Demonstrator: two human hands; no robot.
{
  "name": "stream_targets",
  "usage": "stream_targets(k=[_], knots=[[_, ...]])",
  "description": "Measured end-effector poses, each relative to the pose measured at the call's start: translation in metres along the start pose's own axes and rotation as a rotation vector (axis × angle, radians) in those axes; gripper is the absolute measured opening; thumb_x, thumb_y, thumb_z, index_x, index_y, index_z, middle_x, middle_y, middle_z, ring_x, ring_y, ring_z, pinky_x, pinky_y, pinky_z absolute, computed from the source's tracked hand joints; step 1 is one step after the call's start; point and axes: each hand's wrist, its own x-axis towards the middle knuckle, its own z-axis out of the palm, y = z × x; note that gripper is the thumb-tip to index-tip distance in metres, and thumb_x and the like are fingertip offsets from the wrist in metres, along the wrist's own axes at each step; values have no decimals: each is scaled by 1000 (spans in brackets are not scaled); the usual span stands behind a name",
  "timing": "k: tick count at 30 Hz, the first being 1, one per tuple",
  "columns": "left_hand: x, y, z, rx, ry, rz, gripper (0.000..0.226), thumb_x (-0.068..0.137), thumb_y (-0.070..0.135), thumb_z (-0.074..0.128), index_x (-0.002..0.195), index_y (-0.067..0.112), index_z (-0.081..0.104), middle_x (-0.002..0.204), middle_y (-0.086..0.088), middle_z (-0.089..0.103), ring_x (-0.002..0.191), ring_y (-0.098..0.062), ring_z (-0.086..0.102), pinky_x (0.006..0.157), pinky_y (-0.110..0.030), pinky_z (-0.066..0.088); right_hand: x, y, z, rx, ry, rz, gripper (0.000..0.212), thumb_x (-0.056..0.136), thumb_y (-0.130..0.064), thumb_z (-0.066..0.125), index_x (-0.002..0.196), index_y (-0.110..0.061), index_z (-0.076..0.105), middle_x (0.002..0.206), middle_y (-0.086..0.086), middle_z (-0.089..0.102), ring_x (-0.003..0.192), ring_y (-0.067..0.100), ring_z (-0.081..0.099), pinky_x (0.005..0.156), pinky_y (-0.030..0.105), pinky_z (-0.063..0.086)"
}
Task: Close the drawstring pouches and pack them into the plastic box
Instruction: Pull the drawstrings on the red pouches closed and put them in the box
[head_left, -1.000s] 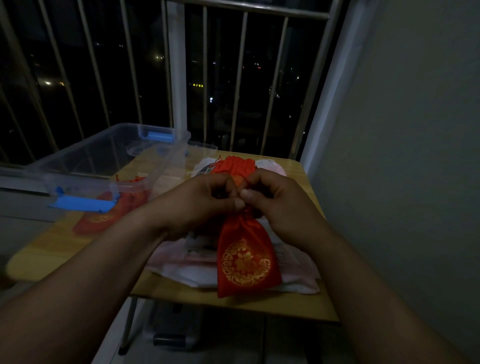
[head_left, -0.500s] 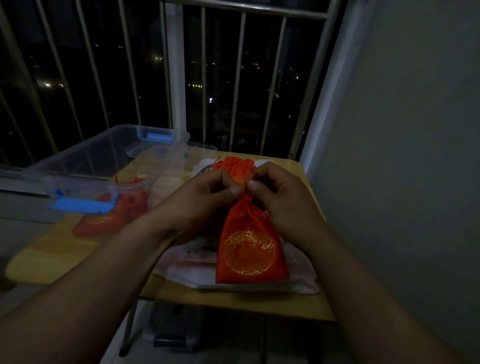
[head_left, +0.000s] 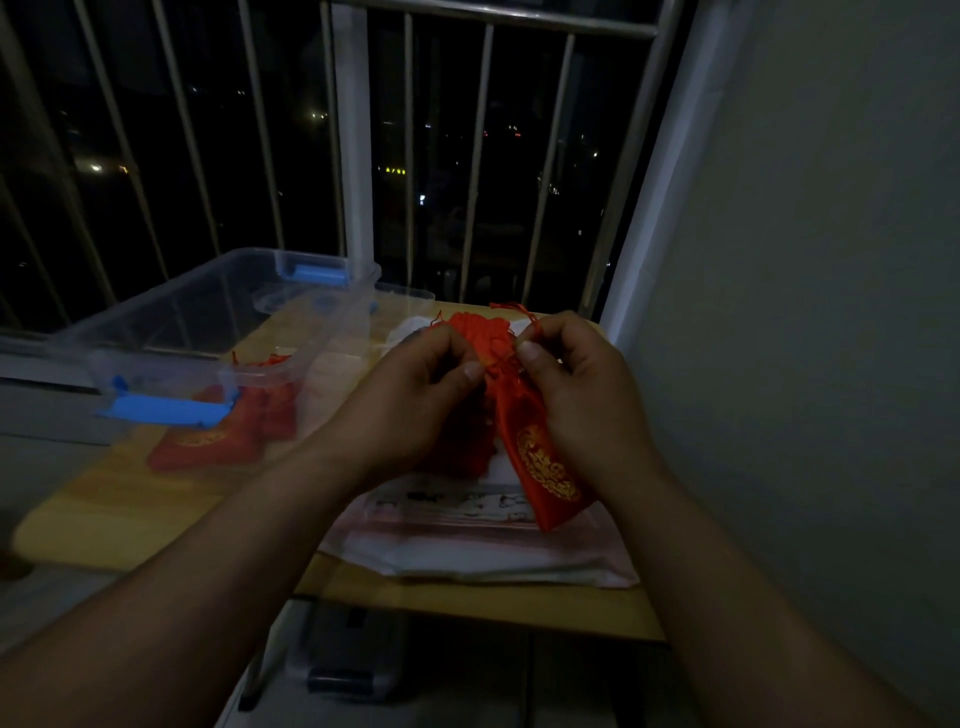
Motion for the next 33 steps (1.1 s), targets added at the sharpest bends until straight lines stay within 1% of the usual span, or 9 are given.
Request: stream_targets(k=[5,9,14,19,24,25,27,29,33], knots=[[1,0,0,32,14,25,14,105,19,56,97,8,59,93,-10,70,79,-11,67,69,-21,54,-2,-1,0,19,6,2,17,102,-16,60,88,-26,63,87,-21,67,82,-1,65,68,12,49],[1,-2,-1,50,16,30,14,104,19,56,96,9,59,91,-8,69,78,-8,65,69,-18,53,-3,0,1,26,24,16,18,102,-17,60,88,-27,64,86,-14,68,82,1,64,69,12,49],[0,-3,-3,45,17,6,14,105,21,56,97,9,58,92,-10,70,85,-22,69,77,-34,58,-3,-1,3,23,39,45,16,103,-20,60,90,-28,65,89,-13,69,85,2,66,71,12,50],[-4,-1,0,-55,22,-48,15,105,26,56,98,13,62,93,-8,73,87,-25,73,85,-54,61,-2,0,4,-3,56,64,14,102,-19,60,92,-25,66,92,-11,69,85,0,65,69,8,48],[-6,-2,6,-232,-62,-247,49,91,73,55,118,33,65,116,1,74,108,-22,72,96,-55,56,-1,1,4,-77,90,34,11,102,-18,60,94,-22,66,89,-9,68,80,-2,62,65,7,45],[-7,-1,8,-219,-93,-240,48,91,71,58,119,33,67,118,2,74,109,-20,72,98,-52,56,-1,0,4,-77,95,29,10,102,-18,61,94,-22,67,87,-10,68,79,-3,62,66,8,46],[-9,2,11,-132,-106,-185,23,101,44,61,111,27,71,107,2,77,100,-15,75,95,-44,58,1,-2,3,-59,103,44,8,102,-21,62,97,-23,68,90,-9,70,82,-2,64,69,9,47],[-8,1,11,-135,-51,-173,14,104,26,59,105,24,73,99,1,79,93,-16,76,91,-43,60,3,-4,4,-19,99,95,7,102,-30,63,106,-29,68,99,-9,72,90,0,68,77,19,53],[-6,-2,5,-235,68,-213,18,104,23,58,116,21,72,98,2,80,89,-13,77,78,-31,59,2,-6,3,40,-82,275,24,99,-49,61,113,-31,70,107,-6,75,94,8,74,79,32,60]])
